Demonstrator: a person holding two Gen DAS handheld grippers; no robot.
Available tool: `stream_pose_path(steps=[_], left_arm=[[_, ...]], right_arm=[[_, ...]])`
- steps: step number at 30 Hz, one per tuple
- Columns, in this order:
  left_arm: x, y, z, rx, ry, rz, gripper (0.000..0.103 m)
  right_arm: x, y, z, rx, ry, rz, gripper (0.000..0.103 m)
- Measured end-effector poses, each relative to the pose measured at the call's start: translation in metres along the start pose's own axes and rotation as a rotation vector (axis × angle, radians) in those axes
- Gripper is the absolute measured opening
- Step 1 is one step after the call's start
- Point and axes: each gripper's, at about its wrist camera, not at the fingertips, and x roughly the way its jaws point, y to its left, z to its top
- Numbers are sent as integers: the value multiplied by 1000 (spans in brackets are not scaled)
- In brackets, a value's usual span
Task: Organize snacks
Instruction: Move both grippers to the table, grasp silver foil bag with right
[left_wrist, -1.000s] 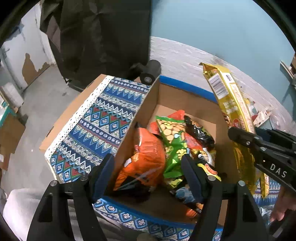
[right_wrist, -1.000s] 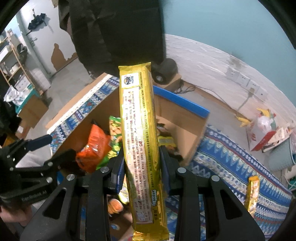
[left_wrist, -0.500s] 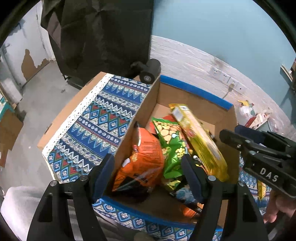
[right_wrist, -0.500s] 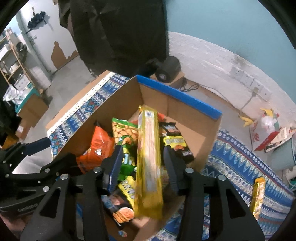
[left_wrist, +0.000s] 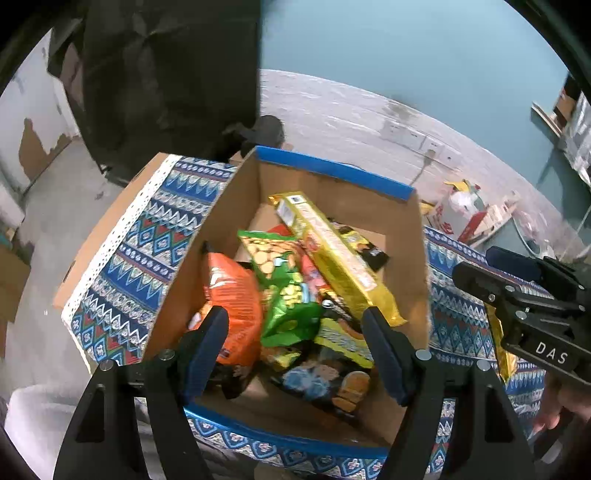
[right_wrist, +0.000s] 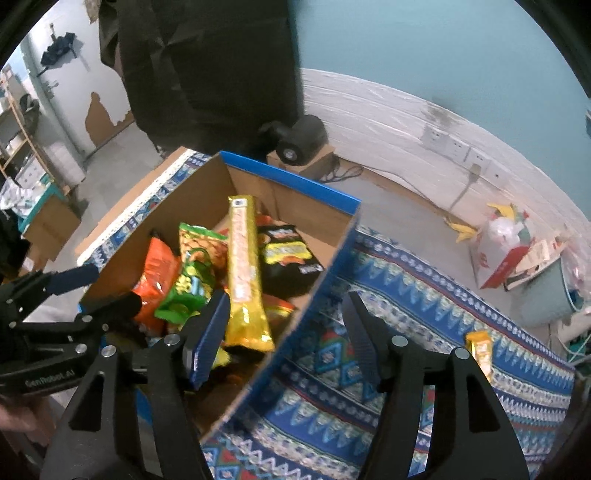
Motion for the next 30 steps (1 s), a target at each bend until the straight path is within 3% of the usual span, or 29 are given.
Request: stream_pose_path(steps=[11,23,30], left_arm=[[4,-63,-12,130,27,-50,80],[17,-143,-34,240,129,-182,80],[34,-181,-49,285,195,-186,80]], right_arm=[[-25,-49,-34,19,24,-40,64],[-57,-128,-89,117,53,-127,67],[-62,-170,-127,183,94,-169,67]])
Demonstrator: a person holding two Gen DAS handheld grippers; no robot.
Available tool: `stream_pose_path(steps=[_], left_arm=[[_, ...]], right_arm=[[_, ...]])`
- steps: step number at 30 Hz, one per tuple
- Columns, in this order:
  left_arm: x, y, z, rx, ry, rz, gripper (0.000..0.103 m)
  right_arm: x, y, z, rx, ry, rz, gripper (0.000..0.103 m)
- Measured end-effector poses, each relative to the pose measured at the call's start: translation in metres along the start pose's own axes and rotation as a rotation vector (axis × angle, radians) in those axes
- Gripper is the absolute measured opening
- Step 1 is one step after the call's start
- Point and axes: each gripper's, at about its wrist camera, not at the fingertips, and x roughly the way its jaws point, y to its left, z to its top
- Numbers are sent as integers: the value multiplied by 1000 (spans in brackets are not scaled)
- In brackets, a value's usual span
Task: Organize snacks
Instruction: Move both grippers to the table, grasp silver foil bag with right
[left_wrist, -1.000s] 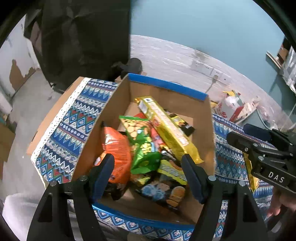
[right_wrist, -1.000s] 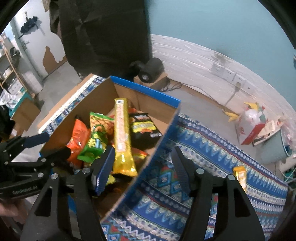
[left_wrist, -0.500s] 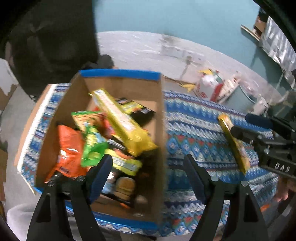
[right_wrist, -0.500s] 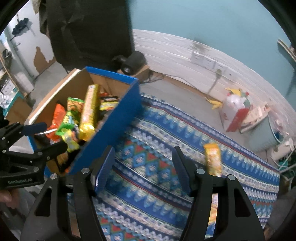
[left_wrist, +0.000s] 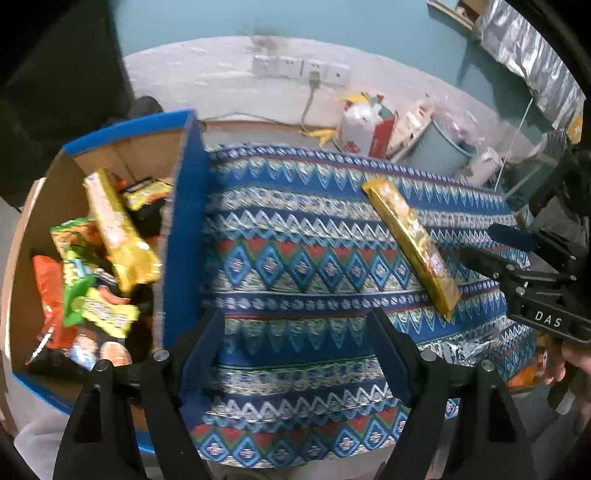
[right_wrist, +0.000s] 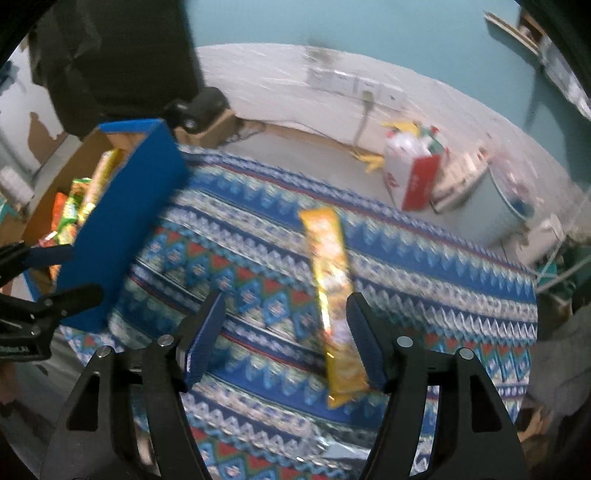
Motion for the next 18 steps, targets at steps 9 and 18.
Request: stream_pose_path(steps=[9,18], left_arm=[[25,-50,-6,82,66,-10,80],[54,-97,-34,206,129,16,80]], right_arm=[[14,-48,-54,4,109,-37,67],[24,-70,-109,-22,221,18,67]])
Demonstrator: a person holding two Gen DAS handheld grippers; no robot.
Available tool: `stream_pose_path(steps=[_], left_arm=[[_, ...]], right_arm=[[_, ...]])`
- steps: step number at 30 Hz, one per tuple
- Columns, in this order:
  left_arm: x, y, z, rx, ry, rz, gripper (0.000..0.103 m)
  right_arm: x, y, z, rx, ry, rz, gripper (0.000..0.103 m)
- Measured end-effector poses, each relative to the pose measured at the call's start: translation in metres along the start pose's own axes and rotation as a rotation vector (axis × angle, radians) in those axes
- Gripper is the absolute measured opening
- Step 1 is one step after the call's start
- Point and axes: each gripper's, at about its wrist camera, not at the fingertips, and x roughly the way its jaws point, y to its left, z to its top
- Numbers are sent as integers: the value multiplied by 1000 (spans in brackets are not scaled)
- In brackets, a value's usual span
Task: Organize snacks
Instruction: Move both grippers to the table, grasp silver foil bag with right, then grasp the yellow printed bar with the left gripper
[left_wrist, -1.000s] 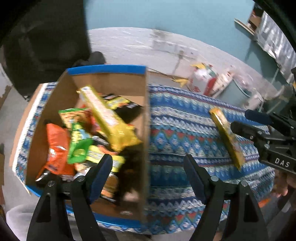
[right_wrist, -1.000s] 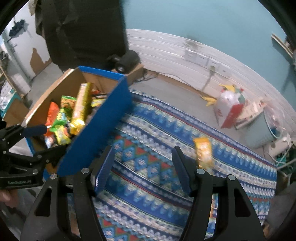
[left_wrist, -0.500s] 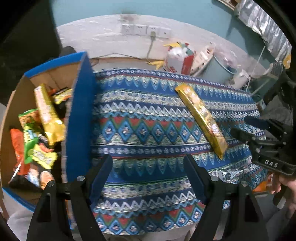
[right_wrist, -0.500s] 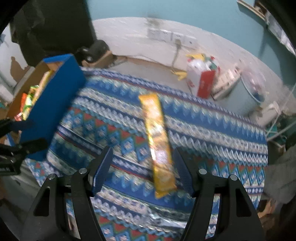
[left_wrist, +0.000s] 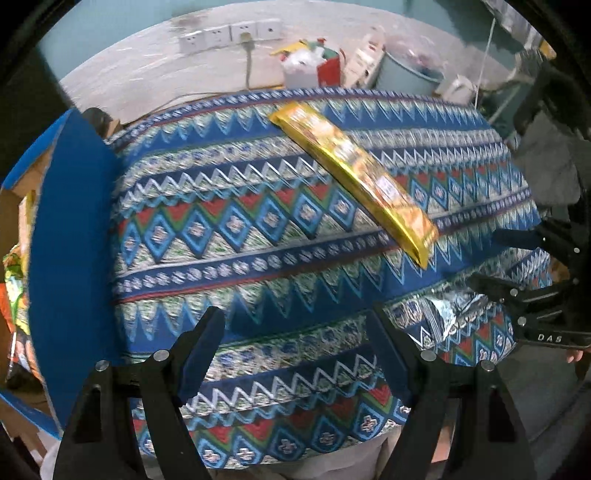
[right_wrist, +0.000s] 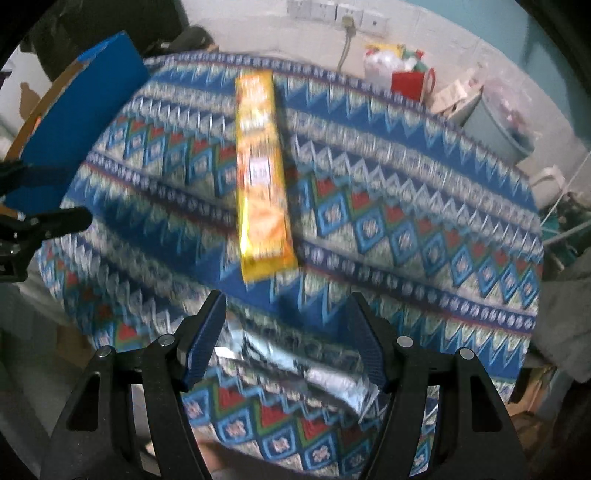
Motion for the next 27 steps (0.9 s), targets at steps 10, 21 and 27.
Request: stream_pose_path(steps=[10,21,27], left_arm=[[30,-14,-17,-15,66,-8,80],[39,-17,-15,-24,91,-24,80],[36,-13,-4,-45,81,-27,80]], right_arm=[[32,4,-31,-101,120,18,67],[53,14,-31,-119,167,71,29],[43,21,-21,-102,127,140,26]])
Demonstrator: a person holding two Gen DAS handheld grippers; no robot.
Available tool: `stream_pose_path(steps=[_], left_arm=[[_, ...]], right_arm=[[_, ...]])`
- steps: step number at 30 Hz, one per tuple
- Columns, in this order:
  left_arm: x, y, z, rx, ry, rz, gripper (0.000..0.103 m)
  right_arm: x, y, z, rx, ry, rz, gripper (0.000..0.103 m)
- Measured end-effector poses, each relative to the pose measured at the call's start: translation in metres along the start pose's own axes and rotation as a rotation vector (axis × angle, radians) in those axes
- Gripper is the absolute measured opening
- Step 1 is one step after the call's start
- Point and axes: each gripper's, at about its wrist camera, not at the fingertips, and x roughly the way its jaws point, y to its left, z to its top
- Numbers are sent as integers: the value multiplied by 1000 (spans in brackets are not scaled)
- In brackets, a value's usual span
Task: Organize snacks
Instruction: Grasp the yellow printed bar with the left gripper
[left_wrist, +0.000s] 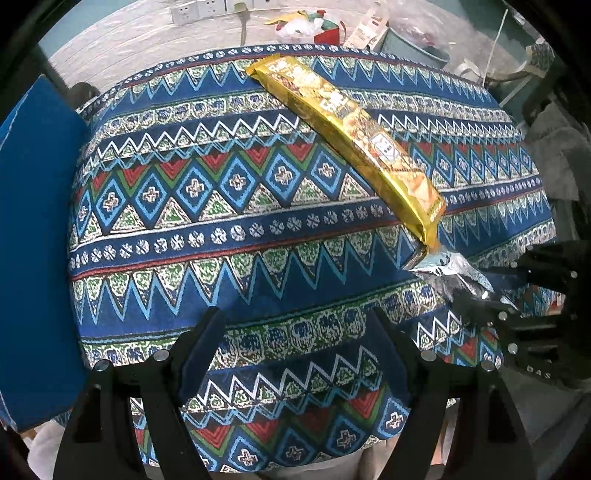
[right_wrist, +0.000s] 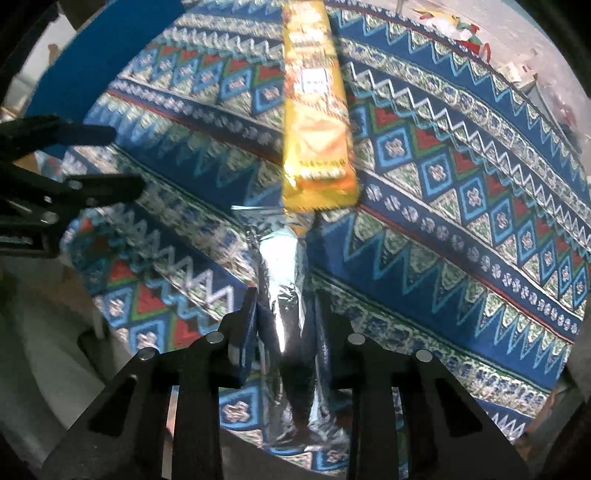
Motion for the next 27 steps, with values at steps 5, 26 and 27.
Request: stream_pose_path(steps=[5,26,27], left_arm=[[-6,12,7,-54,-29,-4,80],[-11,36,38,-163,-86,17,80],[-10,35,39,-162,-83,17,80]], right_arm=[[-17,-1,15,13,-50,71,26],[-59,-58,34,189,-287,-58,26],[-53,-61,36,192,-273,-68,26]])
